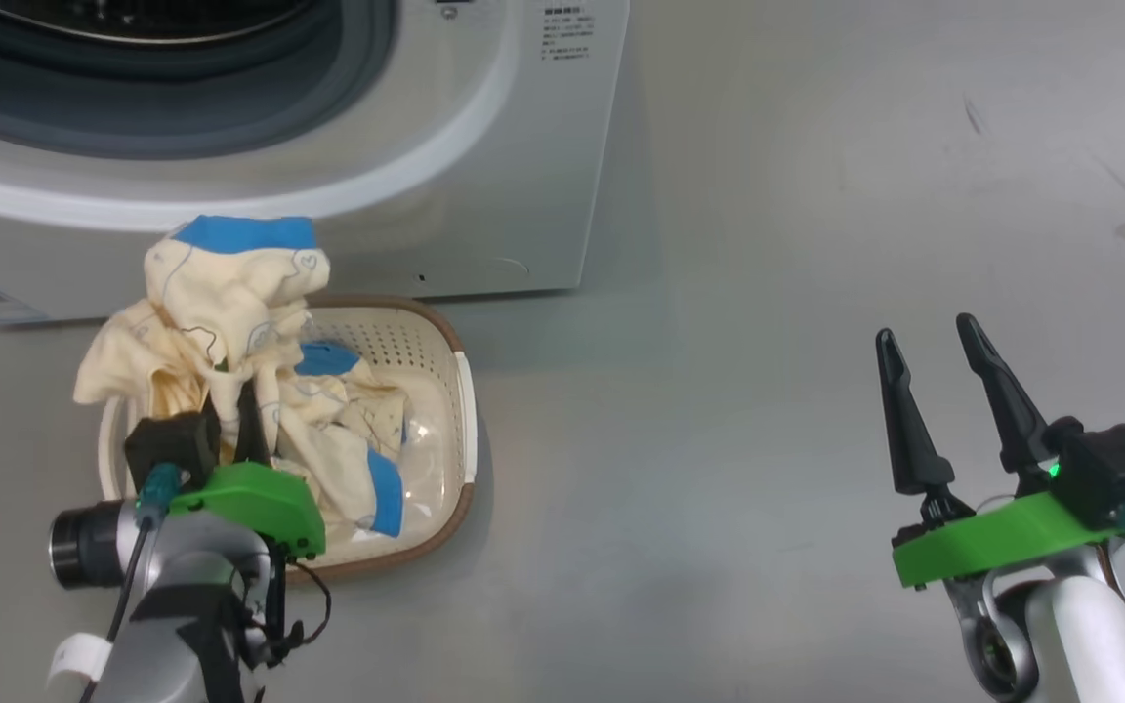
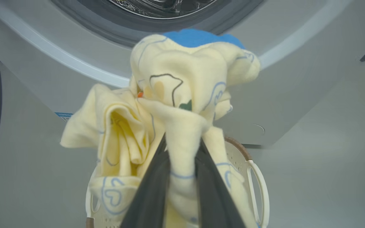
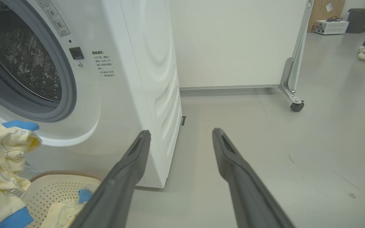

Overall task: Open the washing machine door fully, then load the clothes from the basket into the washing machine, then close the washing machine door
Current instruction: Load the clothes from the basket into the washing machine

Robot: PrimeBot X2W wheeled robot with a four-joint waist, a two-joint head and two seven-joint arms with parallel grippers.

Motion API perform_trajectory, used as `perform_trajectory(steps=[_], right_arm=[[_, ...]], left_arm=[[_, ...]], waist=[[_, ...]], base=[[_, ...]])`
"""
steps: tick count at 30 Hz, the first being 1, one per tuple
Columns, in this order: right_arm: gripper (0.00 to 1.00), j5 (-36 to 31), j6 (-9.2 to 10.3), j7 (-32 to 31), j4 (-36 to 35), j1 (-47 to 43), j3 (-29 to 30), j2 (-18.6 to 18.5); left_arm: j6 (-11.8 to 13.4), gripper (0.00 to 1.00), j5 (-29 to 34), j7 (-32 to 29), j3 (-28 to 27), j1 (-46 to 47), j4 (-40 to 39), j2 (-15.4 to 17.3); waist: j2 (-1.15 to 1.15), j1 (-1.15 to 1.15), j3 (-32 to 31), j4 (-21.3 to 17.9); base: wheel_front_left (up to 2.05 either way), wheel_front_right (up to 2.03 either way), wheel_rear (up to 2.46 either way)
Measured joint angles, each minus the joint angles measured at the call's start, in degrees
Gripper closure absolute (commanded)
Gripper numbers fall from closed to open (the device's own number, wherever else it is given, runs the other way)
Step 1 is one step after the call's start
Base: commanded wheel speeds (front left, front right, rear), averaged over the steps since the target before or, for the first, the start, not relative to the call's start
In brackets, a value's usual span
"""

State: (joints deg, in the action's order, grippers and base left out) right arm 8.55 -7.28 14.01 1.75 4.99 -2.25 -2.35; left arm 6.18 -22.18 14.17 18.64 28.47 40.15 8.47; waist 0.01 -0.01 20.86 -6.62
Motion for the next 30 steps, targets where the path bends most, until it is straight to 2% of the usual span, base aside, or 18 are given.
perform_trajectory(steps=[11, 20, 30], right_arm=[[0.00, -1.08, 0.00, -2.66, -1.86, -4.85, 0.80, 0.00], [0.00, -1.21, 0.00, -4.52, -3.50, -9.50, 1.92, 0.01], [0.00, -1.59, 0.00, -6.10, -5.23, -12.22, 2.42, 0.02]], left_arm=[[1.94, 1.00, 2.79, 0.00, 0.02, -10.68, -14.68, 1.30], [3.71, 1.00, 3.57, -2.70, 1.49, -17.30, -22.92, 3.03], [5.04, 1.00, 3.82, -5.71, 2.64, -21.42, -29.19, 3.93]], waist=[[0.00, 0.00, -8.57, 2.94], [0.00, 0.00, -14.49, 4.81], [0.00, 0.00, -18.28, 5.68]], base=[[0.00, 0.00, 0.00], [0.00, 0.00, 0.00], [0.00, 0.00, 0.00]])
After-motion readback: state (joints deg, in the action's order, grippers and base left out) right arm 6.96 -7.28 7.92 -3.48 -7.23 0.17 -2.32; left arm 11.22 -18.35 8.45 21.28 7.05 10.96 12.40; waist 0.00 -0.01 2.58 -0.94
